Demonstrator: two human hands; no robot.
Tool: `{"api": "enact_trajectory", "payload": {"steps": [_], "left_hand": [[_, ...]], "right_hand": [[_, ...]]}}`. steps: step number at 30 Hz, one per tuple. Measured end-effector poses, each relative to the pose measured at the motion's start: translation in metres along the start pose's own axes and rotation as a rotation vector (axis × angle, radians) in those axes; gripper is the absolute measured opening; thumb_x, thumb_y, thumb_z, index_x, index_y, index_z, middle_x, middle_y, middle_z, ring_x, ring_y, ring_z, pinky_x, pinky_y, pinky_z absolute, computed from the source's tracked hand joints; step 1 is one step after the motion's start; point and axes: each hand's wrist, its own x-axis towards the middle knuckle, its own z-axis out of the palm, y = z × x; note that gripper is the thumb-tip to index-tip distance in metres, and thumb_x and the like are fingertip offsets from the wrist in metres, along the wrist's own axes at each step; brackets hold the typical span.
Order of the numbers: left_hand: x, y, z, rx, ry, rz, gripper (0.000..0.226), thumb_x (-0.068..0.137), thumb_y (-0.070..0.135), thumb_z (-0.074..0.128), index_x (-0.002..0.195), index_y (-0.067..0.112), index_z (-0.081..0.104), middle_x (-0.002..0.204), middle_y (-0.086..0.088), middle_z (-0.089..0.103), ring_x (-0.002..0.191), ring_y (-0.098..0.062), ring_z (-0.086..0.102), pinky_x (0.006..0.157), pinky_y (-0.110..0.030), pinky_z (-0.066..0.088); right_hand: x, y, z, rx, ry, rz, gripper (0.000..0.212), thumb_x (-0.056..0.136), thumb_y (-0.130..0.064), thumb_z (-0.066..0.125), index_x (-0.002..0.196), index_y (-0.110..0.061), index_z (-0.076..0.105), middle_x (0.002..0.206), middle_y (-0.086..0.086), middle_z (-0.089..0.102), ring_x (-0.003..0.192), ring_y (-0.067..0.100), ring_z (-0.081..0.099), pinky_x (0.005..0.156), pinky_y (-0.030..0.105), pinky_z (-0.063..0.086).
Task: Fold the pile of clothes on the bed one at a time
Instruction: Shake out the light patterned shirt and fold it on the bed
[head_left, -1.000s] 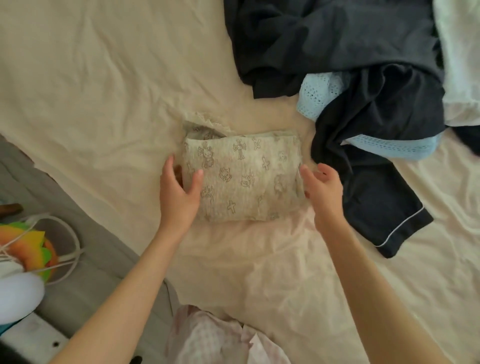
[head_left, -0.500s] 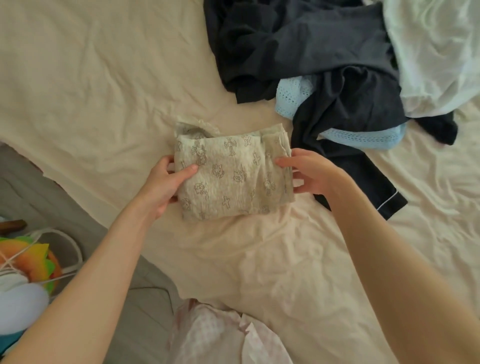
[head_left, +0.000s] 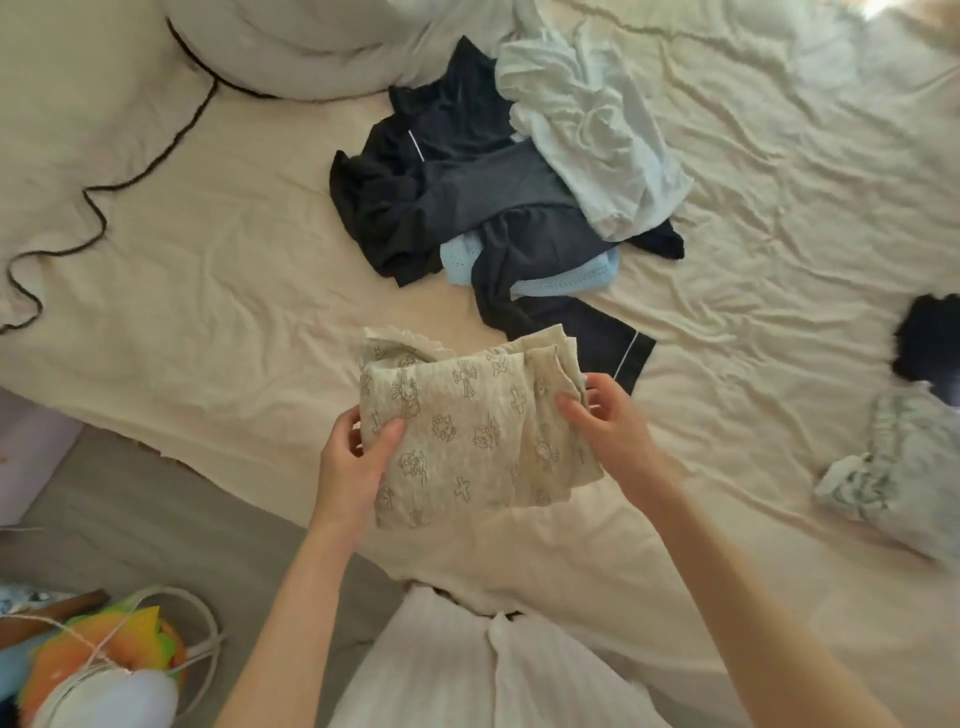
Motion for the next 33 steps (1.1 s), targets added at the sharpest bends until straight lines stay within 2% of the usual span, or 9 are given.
{"api": "enact_trajectory", "payload": {"steps": [4, 7, 9, 13, 17, 21, 24, 30, 33], "left_hand": [[-0.034, 0.009, 0.014, 0.078, -0.135, 0.054, 0.025, 0.084, 0.034, 0.065, 0.107, 0.036, 0.055, 0.104, 0.004, 0.066, 0.088, -0.008, 0.068, 0.064, -0.023, 0.054], [-0.059, 0.016, 0.029, 0.151, -0.260, 0.082, 0.035, 0.086, 0.034, 0.064, 0.117, 0.024, 0.054, 0.107, 0.000, 0.066, 0.094, -0.015, 0.066, 0.068, -0.029, 0.055], [-0.075, 0.021, 0.043, 0.187, -0.336, 0.110, 0.033, 0.086, 0.031, 0.065, 0.116, 0.023, 0.054, 0.107, -0.001, 0.065, 0.093, -0.015, 0.066, 0.067, -0.028, 0.055], [-0.107, 0.019, 0.082, 0.246, -0.490, 0.120, 0.030, 0.087, 0.029, 0.064, 0.114, 0.020, 0.056, 0.104, -0.002, 0.066, 0.088, -0.013, 0.067, 0.061, -0.023, 0.054], [-0.142, 0.010, 0.126, 0.311, -0.607, 0.117, 0.037, 0.087, 0.029, 0.064, 0.120, 0.017, 0.053, 0.108, -0.005, 0.065, 0.095, -0.019, 0.065, 0.071, -0.033, 0.056], [-0.186, -0.006, 0.175, 0.363, -0.698, 0.144, 0.034, 0.087, 0.029, 0.063, 0.118, 0.019, 0.055, 0.106, -0.003, 0.066, 0.091, -0.016, 0.066, 0.064, -0.027, 0.055], [-0.225, -0.029, 0.215, 0.391, -0.755, 0.151, 0.032, 0.087, 0.027, 0.064, 0.116, 0.019, 0.056, 0.102, -0.005, 0.067, 0.080, -0.012, 0.068, 0.056, -0.021, 0.053], [-0.322, -0.098, 0.317, 0.423, -0.806, 0.113, 0.027, 0.087, 0.025, 0.064, 0.112, 0.020, 0.054, 0.101, -0.006, 0.066, 0.081, -0.014, 0.067, 0.055, -0.021, 0.052], [-0.369, -0.131, 0.370, 0.450, -0.879, 0.060, 0.033, 0.087, 0.025, 0.064, 0.116, 0.015, 0.052, 0.102, -0.007, 0.065, 0.077, -0.012, 0.068, 0.054, -0.020, 0.052]], "right_hand": [[-0.065, 0.014, -0.018, 0.048, 0.237, -0.086, 0.009, 0.091, -0.024, 0.062, 0.092, -0.032, 0.058, 0.087, -0.006, 0.063, 0.077, 0.011, 0.060, 0.061, 0.017, 0.050], [-0.111, 0.032, -0.033, 0.099, 0.373, -0.059, 0.012, 0.091, -0.024, 0.061, 0.102, -0.019, 0.061, 0.091, -0.002, 0.064, 0.081, 0.016, 0.061, 0.067, 0.024, 0.053], [-0.139, 0.044, -0.047, 0.131, 0.464, -0.050, 0.017, 0.090, -0.023, 0.062, 0.105, -0.014, 0.061, 0.090, -0.002, 0.064, 0.078, 0.014, 0.060, 0.063, 0.017, 0.051], [-0.188, 0.070, -0.078, 0.220, 0.620, -0.018, 0.008, 0.089, -0.025, 0.065, 0.096, -0.024, 0.062, 0.083, -0.008, 0.062, 0.068, 0.001, 0.058, 0.056, 0.009, 0.045], [-0.233, 0.100, -0.109, 0.311, 0.752, 0.016, 0.008, 0.088, -0.025, 0.066, 0.092, -0.027, 0.060, 0.080, -0.005, 0.061, 0.059, -0.007, 0.057, 0.051, 0.007, 0.042], [-0.277, 0.134, -0.153, 0.375, 0.836, 0.046, 0.012, 0.088, -0.024, 0.066, 0.099, -0.021, 0.062, 0.079, -0.003, 0.061, 0.064, 0.001, 0.059, 0.052, 0.009, 0.044], [-0.312, 0.165, -0.192, 0.433, 0.871, 0.062, 0.009, 0.087, -0.028, 0.066, 0.095, -0.025, 0.061, 0.083, -0.002, 0.062, 0.068, 0.002, 0.060, 0.052, 0.009, 0.045], [-0.391, 0.246, -0.294, 0.448, 0.900, 0.103, 0.010, 0.088, -0.031, 0.064, 0.096, -0.030, 0.058, 0.092, -0.002, 0.062, 0.081, 0.008, 0.062, 0.055, 0.013, 0.046], [-0.436, 0.283, -0.345, 0.450, 0.948, 0.141, 0.010, 0.088, -0.029, 0.065, 0.096, -0.032, 0.059, 0.091, -0.003, 0.063, 0.079, 0.006, 0.061, 0.052, 0.009, 0.044]]}}
